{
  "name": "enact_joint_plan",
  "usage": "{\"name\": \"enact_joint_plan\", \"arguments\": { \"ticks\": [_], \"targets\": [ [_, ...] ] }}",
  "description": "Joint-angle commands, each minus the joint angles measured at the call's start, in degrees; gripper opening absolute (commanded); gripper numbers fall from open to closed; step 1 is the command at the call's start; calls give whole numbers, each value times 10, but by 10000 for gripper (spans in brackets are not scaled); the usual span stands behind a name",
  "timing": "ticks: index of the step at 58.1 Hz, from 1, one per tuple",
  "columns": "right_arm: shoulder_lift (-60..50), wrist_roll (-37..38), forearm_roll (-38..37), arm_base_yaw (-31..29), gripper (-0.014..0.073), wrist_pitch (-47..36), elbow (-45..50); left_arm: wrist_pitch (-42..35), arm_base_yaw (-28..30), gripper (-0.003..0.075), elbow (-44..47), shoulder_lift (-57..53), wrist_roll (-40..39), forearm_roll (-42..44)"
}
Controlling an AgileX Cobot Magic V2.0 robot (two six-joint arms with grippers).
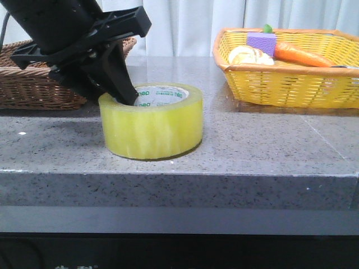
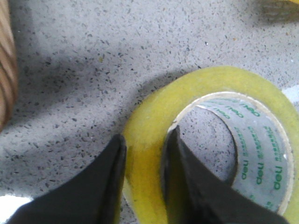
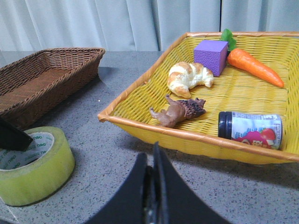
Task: Transfer tape with both arms
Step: 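Lower the left gripper onto the tape roll and grasp its rim, then lift the tape roll with the left gripper and carry it into the brown basket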
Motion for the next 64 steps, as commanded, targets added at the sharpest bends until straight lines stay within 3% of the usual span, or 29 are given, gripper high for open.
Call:
{"name": "enact_joint_plan", "arguments": {
  "ticks": [1, 16, 29, 38, 48, 64],
  "targets": [
    [2, -5, 1, -5, -68, -50, -15, -15, -5, 36, -16, -19, -4, -14],
    [2, -5, 1, -5, -68, -50, -15, 10, -6, 21, -43, -22, -4, -17],
    [2, -5, 1, -5, -68, -52, -15, 34, -34, 21, -105, -44, -4, -16],
    [2, -5, 1, -5, -68, -52, -15, 47, -21, 21, -168, -55, -4, 17],
    [2, -5, 1, -5, -68, -54, -15, 52, 53, 21, -234, -55, -4, 58],
    [2, -5, 1, -5, -68, -54, -15, 42, 213, 21, -243, -45, -4, 72]
  ]
}}
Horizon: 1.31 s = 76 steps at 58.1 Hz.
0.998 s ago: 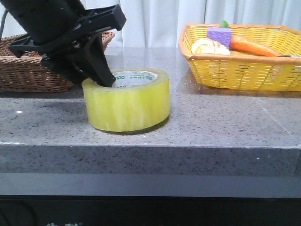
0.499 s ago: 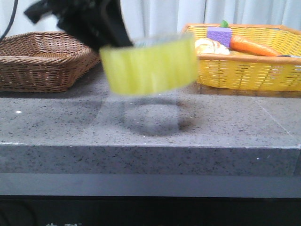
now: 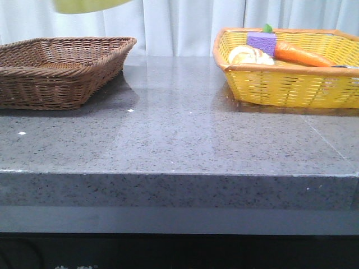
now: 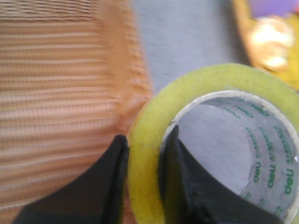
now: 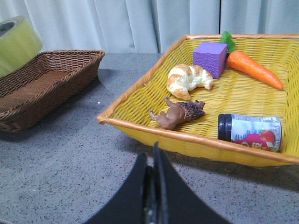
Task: Transfer tape with both arms
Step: 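Lift the tape roll with the left gripper and carry it into the brown basket, then release the tape roll in the brown basket and raise the left gripper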
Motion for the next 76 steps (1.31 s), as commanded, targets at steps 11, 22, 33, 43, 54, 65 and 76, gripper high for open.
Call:
{"name": "enact_joint_plan", "arguments": {
  "ticks": [11, 22, 33, 43, 54, 65, 76],
  "targets": [
    [2, -5, 1, -5, -68, -49, -15, -54, 95, 21, -23, 15, -2, -4],
    [2, -5, 1, -5, -68, -49, -15, -77, 99, 21, -23, 82, -2, 13],
    [2, -5, 1, -5, -68, -49, -15, -73, 99, 35, -23, 109, -2, 14],
    [2, -5, 1, -5, -68, -49, -15, -73, 99, 155, -23, 108, -2, 14],
    [2, -5, 1, -5, -68, -49, -15, -74, 99, 277, -23, 96, -2, 14],
    [2, -5, 1, -5, -68, -49, -15, -72, 99, 266, -23, 71, -2, 14],
    [2, -5, 1, -5, -68, -49, -15, -80, 98, 76, -17, 43, -1, 16]
  ]
}}
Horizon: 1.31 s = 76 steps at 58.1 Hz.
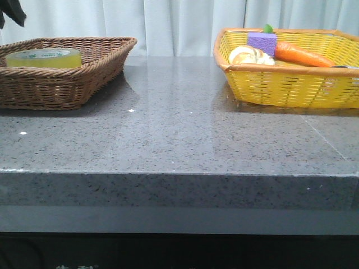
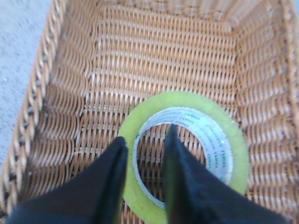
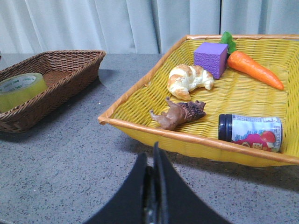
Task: Transfer tape with both arms
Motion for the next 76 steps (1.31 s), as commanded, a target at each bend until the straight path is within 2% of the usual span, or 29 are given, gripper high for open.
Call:
{"name": "enact_joint_plan", "arguments": {
  "ticks": [1, 6, 19, 32, 38, 47, 56, 63, 76],
  "targets": [
    [2, -5, 1, -5, -68, -49, -15, -44, -1, 52, -13, -44, 0, -6],
    [2, -5, 1, -5, -68, -49, -15, -67, -1, -19, 8, -61, 19, -6],
    [2, -5, 1, -5, -68, -49, -15, -163, -1, -20, 131, -155, 33, -6],
    [2, -5, 1, -5, -68, -49, -15, -274, -1, -20, 332, -319, 33, -6],
    [2, -5, 1, -5, -68, -49, -15, -302, -1, -20, 419, -395, 33, -6],
    [2, -5, 1, -5, -68, -49, -15, -308, -1, -20, 535, -506, 43, -6],
    [2, -5, 1, -5, -68, -49, -15, -303, -1, -20, 612, -625, 43, -6],
    [2, -5, 1, -5, -68, -49, -15, -317, -1, -20, 635, -697, 43, -7],
    [2, -5, 1, -5, -68, -49, -15, -281, -1, -20, 638, -764, 43, -11]
  ]
}}
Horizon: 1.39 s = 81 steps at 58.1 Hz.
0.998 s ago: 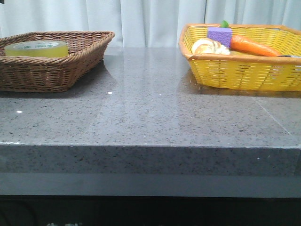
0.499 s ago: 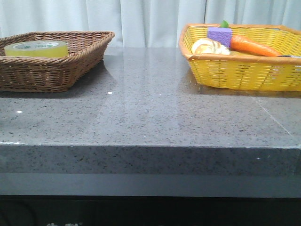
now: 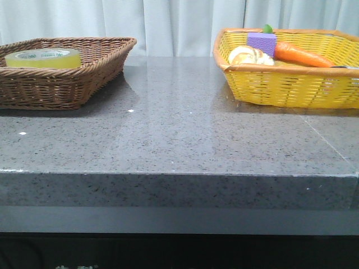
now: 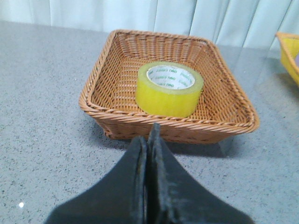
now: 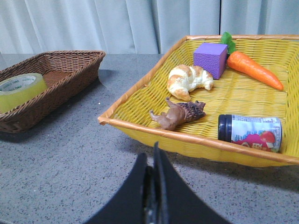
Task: Transfer tape with both arms
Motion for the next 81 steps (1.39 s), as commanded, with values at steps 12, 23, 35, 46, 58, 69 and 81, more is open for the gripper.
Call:
{"name": "enact_joint_plan", "arguments": {
  "ticks": [12, 23, 35, 46, 58, 69, 81],
  "targets": [
    [2, -5, 1, -5, -68, -48, -15, -34, -1, -20, -15, -4, -4, -7],
    [2, -5, 1, -5, -68, -48, -15, -34, -1, -20, -15, -4, -4, -3],
    [2, -5, 1, -5, -68, -48, -15, -30, -4, -20, 9, -43, -4, 3],
    [2, -5, 1, -5, -68, -48, -15, -29, 5, -20, 73, -168, -5, 3],
    [3, -5, 1, -5, -68, -47, -15, -30, 16, -20, 136, -198, -5, 3],
    [3, -5, 1, -5, -68, -47, -15, -86, 17, -20, 208, -200, -5, 3],
    [3, -5, 1, -5, -68, -46, -15, -134, 17, -20, 246, -200, -5, 7]
  ]
}}
